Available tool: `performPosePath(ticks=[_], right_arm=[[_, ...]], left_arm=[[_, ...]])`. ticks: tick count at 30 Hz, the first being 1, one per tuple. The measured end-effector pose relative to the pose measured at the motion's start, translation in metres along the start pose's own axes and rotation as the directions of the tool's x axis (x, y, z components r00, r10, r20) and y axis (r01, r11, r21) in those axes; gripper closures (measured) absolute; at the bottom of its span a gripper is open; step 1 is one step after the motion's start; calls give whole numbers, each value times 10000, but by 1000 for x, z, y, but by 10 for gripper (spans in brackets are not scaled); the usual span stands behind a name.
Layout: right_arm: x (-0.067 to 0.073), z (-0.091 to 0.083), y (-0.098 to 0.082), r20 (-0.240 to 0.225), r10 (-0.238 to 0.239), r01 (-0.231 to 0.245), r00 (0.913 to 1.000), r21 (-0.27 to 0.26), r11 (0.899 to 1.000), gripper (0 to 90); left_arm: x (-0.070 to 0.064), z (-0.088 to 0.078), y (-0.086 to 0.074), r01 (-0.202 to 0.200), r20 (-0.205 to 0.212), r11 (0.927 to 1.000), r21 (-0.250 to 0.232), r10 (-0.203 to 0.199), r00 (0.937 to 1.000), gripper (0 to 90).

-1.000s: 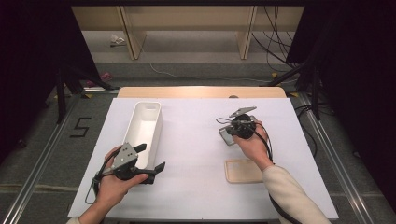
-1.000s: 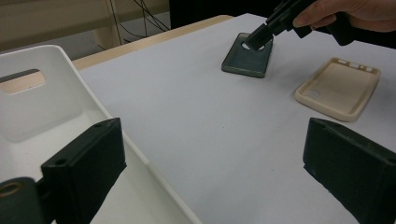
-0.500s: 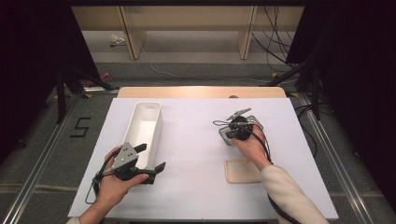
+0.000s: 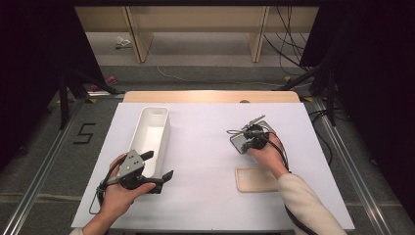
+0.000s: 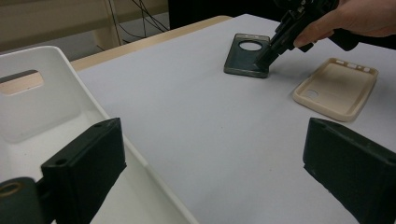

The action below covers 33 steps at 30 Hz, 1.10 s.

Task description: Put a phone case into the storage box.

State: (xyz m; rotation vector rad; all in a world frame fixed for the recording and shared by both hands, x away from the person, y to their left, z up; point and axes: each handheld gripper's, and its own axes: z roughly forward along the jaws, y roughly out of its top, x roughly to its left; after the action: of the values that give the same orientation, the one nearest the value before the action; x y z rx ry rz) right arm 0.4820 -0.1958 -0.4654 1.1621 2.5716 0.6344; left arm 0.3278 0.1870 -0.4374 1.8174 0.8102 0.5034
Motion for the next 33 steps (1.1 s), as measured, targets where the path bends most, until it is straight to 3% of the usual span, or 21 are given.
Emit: performPosePath(ticks=[13, 23, 33], right_arm=[[-13, -13, -15, 37, -310, 307, 9995, 654, 9974, 900], [-37, -23, -31, 315, 318, -343, 9990, 808, 9961, 900], [-42, -24, -34, 308, 470, -494, 9984, 836, 9953, 900]], left_arm=[[0, 0, 0, 34, -2, 10000, -10, -34, 10000, 53], [0, 0, 0, 38, 0, 10000, 7, -38, 10000, 53], [-1, 0, 0, 28, 3, 10000, 1, -28, 10000, 53]])
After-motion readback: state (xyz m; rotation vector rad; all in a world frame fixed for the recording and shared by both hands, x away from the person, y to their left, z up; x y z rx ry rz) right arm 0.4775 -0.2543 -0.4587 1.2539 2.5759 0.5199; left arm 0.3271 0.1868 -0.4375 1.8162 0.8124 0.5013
